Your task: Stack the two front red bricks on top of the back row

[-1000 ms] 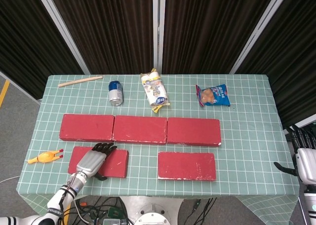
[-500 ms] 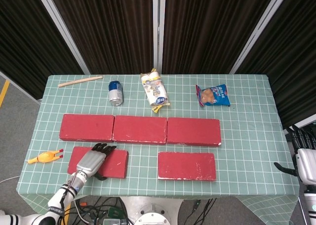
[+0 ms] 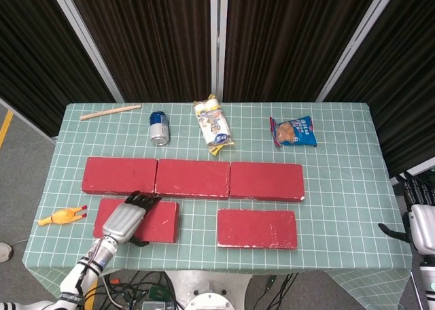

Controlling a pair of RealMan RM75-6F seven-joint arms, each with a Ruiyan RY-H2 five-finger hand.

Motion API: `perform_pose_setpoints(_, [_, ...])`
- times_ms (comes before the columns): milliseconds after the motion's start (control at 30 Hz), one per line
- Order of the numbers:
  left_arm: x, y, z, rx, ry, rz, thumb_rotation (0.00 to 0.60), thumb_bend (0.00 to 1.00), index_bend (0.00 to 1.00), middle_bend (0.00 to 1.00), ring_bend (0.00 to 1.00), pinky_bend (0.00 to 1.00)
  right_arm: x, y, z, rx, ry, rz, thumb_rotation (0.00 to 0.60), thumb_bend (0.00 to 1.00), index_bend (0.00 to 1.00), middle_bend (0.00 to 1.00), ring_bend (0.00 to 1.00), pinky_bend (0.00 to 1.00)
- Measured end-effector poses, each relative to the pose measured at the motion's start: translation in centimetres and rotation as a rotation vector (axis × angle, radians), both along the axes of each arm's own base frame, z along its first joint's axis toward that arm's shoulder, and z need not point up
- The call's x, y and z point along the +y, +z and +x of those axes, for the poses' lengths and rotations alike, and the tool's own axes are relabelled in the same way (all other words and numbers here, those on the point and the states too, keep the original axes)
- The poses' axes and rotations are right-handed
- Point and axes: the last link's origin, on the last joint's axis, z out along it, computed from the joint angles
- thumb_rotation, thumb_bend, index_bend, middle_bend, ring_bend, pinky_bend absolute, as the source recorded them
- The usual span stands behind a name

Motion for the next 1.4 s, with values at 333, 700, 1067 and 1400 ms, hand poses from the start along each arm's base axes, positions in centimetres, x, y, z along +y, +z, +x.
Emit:
perform_pose_setpoints(333, [4.9,3.2,1.8,-0.003,-0.007,0.072,0.6,0.04,0.08,0.16,0.11,0.0,0.1,0.5,0.1,-0.001,0.003,-0.013,0.6,0.0,0.0,0.0,0.0,0.0])
perform_pose_setpoints(700, [12.1,2.3,3.2,-0.002,0.037,0.043,0.6,0.04,0.06,0.16,0.11,0.0,0.2,1.0,0.3,0.006,0.018,-0.019,0.6,0.0,0.0,0.0,0.0,0.0])
perform_pose_setpoints(1067, [13.6,-0.5,3.8,0.051,0.024,-0.009,0.6,0.04,0.07,0.16,0.11,0.0,0.2,1.2,-0.2,-0.003,0.006,-0.023,0.6,0.0,0.0,0.0,0.0,0.0])
perform_pose_setpoints(1400, [14.3,-0.5,3.7,0.055,0.023,-0.006,0.6,0.04,0.07,0.16,0.11,0.0,0.0,1.0,-0.1,-0.001,0.006,-0.014,0.6,0.0,0.0,0.0,0.0,0.0])
